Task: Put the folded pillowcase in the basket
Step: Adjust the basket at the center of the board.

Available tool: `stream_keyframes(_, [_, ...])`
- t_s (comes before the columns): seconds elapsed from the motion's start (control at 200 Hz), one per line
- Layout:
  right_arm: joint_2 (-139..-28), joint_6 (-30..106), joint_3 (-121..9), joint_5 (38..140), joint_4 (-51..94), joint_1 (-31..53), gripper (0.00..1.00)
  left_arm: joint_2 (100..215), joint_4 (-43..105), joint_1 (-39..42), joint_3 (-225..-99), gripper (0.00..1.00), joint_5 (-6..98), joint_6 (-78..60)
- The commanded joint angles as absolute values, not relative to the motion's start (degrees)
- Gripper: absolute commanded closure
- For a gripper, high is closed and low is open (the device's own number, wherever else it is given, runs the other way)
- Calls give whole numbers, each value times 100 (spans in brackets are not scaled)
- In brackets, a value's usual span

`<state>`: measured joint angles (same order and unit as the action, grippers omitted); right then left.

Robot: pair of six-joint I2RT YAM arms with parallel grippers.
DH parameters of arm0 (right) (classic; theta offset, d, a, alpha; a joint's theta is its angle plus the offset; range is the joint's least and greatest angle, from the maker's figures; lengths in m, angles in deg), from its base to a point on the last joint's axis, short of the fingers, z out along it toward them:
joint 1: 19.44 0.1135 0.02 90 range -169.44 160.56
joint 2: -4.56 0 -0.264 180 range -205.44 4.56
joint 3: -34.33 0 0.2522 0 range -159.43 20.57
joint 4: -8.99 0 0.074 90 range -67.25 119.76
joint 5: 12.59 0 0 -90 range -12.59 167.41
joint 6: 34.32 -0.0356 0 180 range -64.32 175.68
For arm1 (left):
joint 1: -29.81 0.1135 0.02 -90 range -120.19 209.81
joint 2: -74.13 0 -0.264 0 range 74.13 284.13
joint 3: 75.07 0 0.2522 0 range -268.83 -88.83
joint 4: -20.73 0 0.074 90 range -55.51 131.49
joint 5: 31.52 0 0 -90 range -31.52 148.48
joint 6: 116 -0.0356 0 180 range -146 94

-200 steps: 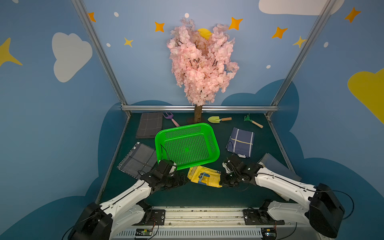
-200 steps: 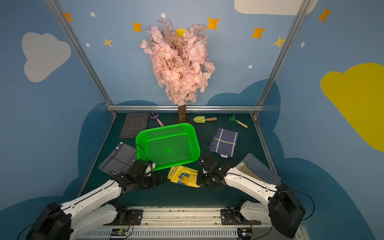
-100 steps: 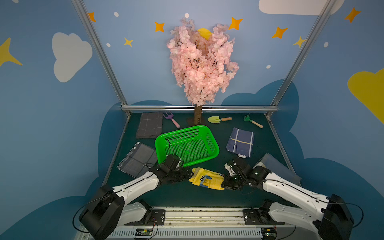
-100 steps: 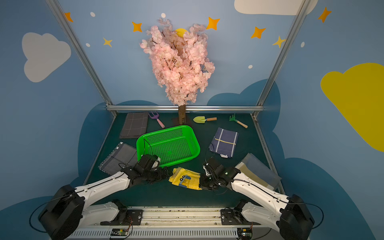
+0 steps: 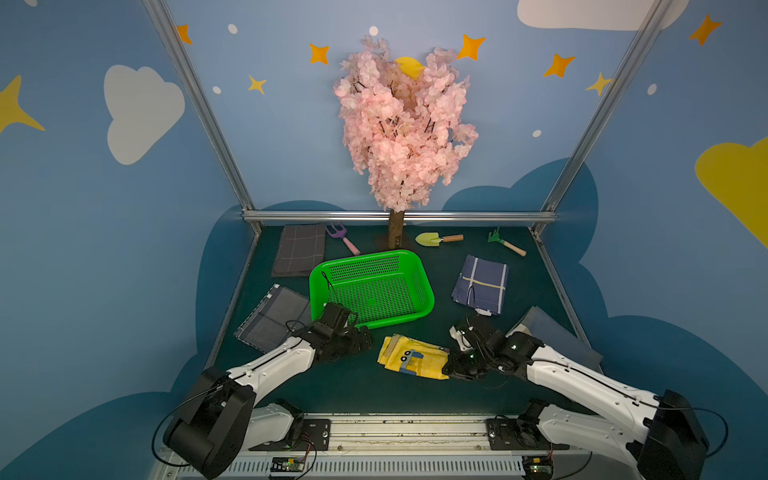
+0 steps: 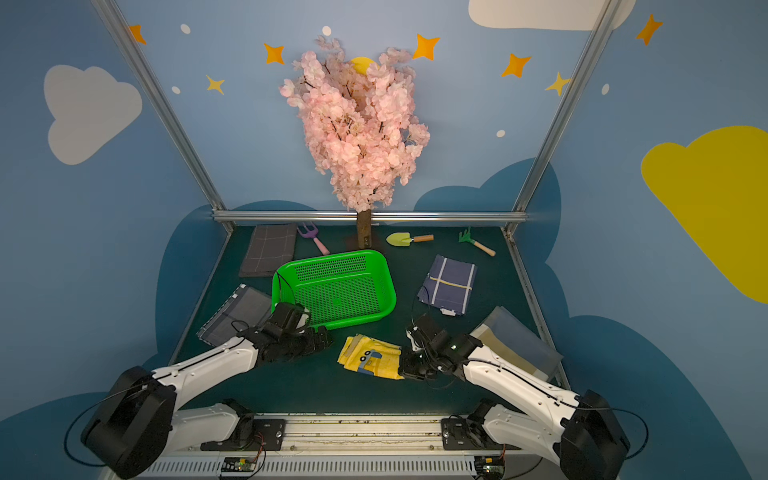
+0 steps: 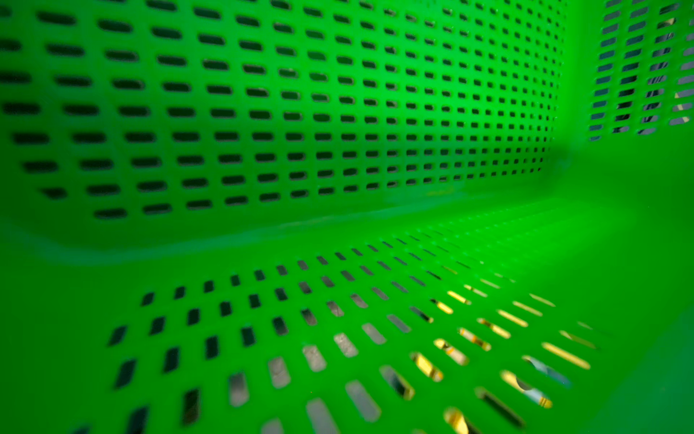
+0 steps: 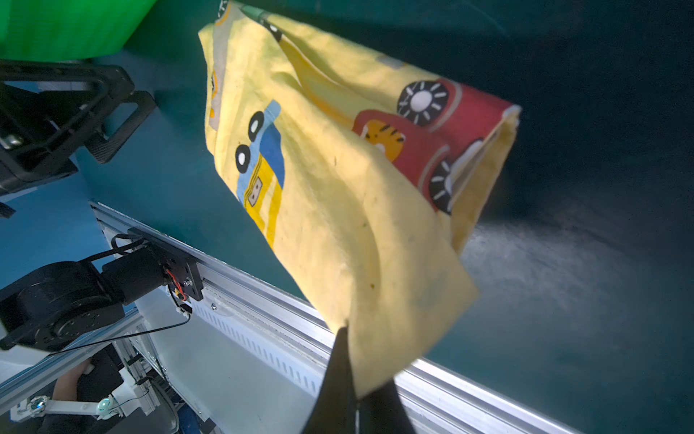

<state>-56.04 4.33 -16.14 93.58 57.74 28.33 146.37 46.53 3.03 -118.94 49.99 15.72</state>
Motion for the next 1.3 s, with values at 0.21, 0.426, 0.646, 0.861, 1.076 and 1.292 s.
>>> stream_keyframes(0.21, [-5508, 506, -1521, 9375, 5738, 2802, 100, 15118, 4566, 656, -12454, 0, 4753, 1008])
stream_keyframes(0.426, [-5398, 450, -1354, 9351, 5656, 2801, 100, 14396, 4899, 530, -12439, 0, 4572, 1051])
stream_keyframes(0.646, [-5379, 373, -1213, 9355, 5481, 2788, 100, 13097, 5628, 388, -12526, 0, 4614, 1240])
stream_keyframes(0.861, [-5399, 439, -1296, 9419, 5481, 2791, 100, 13141, 5322, 1, -11793, 0, 4225, 1642])
stream_keyframes(1.076, [-5162, 300, -1180, 9380, 5520, 2768, 100, 14028, 4275, -572, -11307, 0, 4109, 2077])
stream_keyframes(1.292, [-4927, 176, -1064, 9203, 5534, 2764, 100, 14919, 3696, -597, -11551, 0, 3807, 2135])
